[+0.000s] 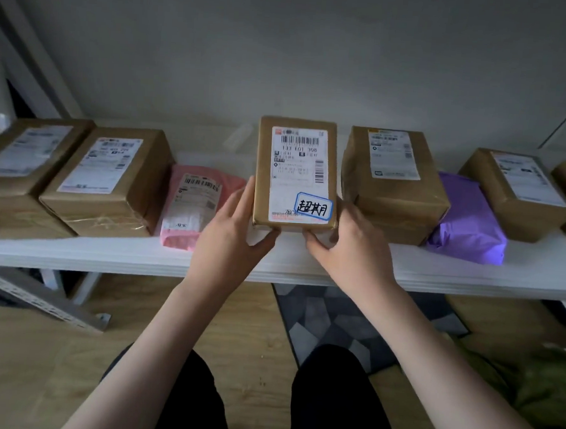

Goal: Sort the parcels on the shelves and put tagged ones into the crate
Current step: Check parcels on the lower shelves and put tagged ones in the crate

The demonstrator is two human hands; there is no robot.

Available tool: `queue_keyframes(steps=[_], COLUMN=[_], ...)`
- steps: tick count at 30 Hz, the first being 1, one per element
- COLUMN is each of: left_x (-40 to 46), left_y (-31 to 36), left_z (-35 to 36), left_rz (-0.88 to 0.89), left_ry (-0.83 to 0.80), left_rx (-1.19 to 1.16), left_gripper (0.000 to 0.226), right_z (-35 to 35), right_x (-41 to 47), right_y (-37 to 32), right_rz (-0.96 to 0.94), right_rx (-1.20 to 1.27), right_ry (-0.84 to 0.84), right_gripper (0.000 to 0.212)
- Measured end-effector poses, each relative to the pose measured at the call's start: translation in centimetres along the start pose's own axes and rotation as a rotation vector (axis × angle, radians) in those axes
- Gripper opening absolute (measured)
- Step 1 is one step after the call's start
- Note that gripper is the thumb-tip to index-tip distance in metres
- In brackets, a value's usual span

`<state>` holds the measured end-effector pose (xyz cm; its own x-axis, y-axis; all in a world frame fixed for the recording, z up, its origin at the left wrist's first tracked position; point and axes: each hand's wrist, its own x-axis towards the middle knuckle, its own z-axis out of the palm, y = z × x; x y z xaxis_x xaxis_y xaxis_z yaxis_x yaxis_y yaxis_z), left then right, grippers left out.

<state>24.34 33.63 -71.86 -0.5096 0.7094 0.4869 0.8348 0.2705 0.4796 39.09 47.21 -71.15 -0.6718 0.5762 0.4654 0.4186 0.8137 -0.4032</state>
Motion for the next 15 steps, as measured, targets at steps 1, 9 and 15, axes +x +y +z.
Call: queue_keyframes(steps=[1,9,15], left_x=[0.1,-1.4,-6.0], left_y=[0.3,0.7,-1.6], left_z=[-0.4,-3.4,-10.1], left_rz=[0.014,-0.053,-0.204], left_ry=[0.037,0.079,0.186], left_rx=[-0.006,-0.084,-0.039], left_gripper=[0.083,0.077,0.074], right_z=[-0.1,-1.2,-0.1], right_x=[-0.1,0.2,0.8], right_y=[-0.1,-2.2,-9.2], right_rz=[-0.034,-0.134,-0.295], right_rx=[-0.01,0.013,0.159], right_ry=[0.049,0.018,-0.052], right_gripper=[0.047,0.043,0.057])
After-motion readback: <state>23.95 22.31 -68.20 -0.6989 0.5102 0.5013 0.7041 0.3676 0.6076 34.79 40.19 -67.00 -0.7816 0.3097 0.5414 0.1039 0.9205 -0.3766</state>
